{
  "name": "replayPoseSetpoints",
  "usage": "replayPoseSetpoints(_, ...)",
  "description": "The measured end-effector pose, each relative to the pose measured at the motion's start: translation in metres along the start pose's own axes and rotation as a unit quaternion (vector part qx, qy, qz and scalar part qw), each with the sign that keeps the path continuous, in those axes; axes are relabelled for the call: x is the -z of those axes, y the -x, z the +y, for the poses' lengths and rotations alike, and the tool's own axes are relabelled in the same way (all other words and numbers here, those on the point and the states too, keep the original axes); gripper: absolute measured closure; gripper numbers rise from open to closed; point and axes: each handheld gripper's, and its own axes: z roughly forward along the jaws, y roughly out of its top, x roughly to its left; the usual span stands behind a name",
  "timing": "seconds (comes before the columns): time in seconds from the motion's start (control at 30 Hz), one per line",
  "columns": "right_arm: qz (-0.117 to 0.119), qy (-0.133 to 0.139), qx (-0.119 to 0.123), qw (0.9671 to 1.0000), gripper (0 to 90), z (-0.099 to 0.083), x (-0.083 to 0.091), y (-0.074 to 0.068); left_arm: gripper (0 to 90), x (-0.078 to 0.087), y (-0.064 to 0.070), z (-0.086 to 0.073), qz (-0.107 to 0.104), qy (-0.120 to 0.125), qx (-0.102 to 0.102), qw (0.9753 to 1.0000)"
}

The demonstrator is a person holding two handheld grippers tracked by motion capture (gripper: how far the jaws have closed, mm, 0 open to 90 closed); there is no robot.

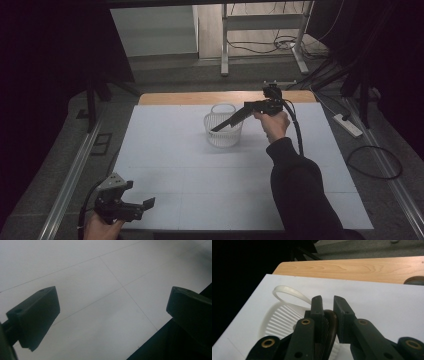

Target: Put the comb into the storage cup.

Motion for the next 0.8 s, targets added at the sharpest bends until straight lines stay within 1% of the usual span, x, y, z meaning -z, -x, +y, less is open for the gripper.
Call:
replayPoseSetpoints(0.07,0.001,0.001,0.001,1.0,77.7,-0.0011,-0.0002,0.002,0.0,0.0,-0.0001,0.0,0.0,0.0,0.0,1.0)
replayPoseSetpoints(0.2,-0.005,0.0,0.007,1.0,76.6,-0.0028,-0.0007,0.0048,0.0,0.0,-0.0001,0.0,-0.001,-0.001,0.0,1.0)
replayPoseSetpoints(0.3,-0.017,-0.003,0.015,0.9997,75.1,-0.0042,-0.0012,0.0061,0.0,-0.0001,-0.0001,0.0,0.0,-0.001,0.0,1.0)
replayPoseSetpoints(0.43,-0.039,-0.009,0.032,0.9987,71.9,-0.0065,-0.002,0.0076,0.0,-0.0001,-0.0002,0.0,-0.001,-0.001,0.0,1.0)
replayPoseSetpoints(0.53,-0.04,-0.008,0.036,0.9985,71.0,-0.0072,-0.0016,0.0078,0.0,-0.0003,-0.0001,0.0001,-0.001,-0.001,0.0,1.0)
replayPoseSetpoints(0.67,-0.058,-0.011,0.059,0.9965,66.5,-0.0069,-0.0012,0.0046,0.0,-0.0003,-0.0001,0.0001,-0.001,-0.001,0.0,1.0)
replayPoseSetpoints(0.8,-0.07,-0.012,0.07,0.995,61.0,-0.0072,-0.0011,0.0025,0.0,-0.0004,0.0001,0.0001,-0.001,-0.002,0.001,1.0)
